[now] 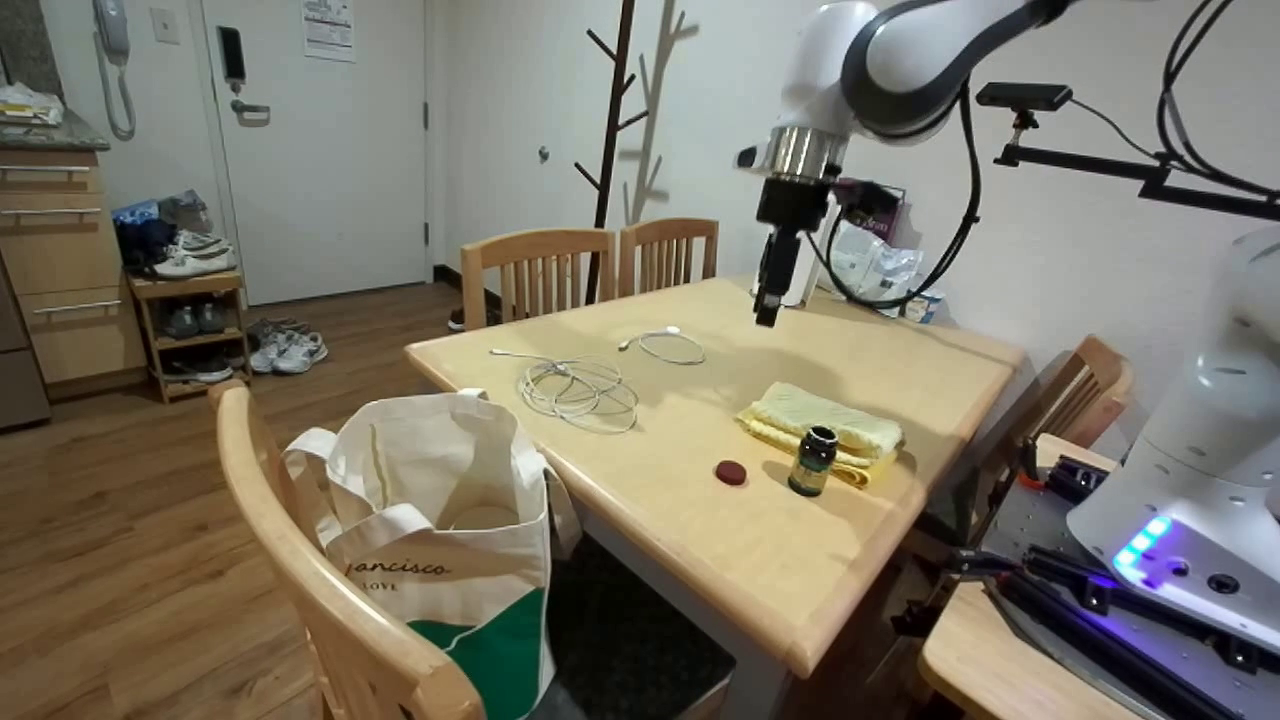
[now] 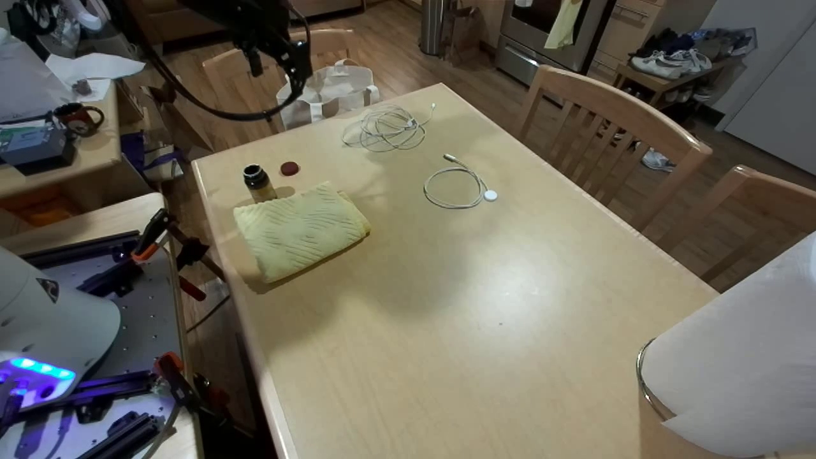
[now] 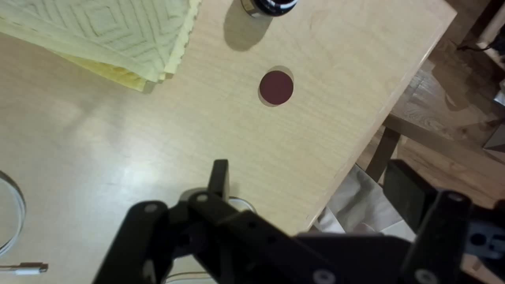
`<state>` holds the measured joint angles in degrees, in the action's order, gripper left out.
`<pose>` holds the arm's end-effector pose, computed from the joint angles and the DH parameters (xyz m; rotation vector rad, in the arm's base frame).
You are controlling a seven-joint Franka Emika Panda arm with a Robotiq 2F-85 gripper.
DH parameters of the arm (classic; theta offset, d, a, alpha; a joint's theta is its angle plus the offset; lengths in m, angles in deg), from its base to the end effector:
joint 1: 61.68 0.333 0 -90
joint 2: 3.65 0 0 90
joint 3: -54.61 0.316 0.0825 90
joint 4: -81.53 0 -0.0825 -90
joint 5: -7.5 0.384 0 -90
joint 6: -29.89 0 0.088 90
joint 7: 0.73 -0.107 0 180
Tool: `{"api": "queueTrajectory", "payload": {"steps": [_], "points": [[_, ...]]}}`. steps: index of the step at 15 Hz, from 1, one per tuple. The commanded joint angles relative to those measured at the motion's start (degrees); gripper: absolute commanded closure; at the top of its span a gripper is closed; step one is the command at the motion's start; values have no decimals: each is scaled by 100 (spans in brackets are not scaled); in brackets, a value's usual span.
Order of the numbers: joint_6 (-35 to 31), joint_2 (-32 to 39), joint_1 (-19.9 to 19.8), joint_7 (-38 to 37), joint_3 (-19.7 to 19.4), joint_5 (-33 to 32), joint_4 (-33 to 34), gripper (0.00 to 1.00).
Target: Close the bottle with the lid, wipe the table with the yellow cloth, and move the bottle forward
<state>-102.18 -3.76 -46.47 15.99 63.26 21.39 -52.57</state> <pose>0.4555 0.2068 0.3323 -2.8582 -0.7947 0.0658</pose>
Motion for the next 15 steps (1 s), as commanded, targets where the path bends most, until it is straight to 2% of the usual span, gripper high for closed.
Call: {"api": "queueTrajectory", "payload": {"steps": [1, 3, 4, 9, 11, 15], "points": [[-702, 883, 28, -656, 300, -758, 94, 0], [-746, 1280, 68, -865, 348, -1300, 205, 0], [-639, 951, -65, -637, 404, -964, 42, 0], [-739, 1425, 0, -813, 413, -1270, 233, 0], [-999, 1661, 115, -1054, 338, -1616, 218, 0], [-1497, 2159, 162, -1007, 447, -1698, 230, 0]]}}
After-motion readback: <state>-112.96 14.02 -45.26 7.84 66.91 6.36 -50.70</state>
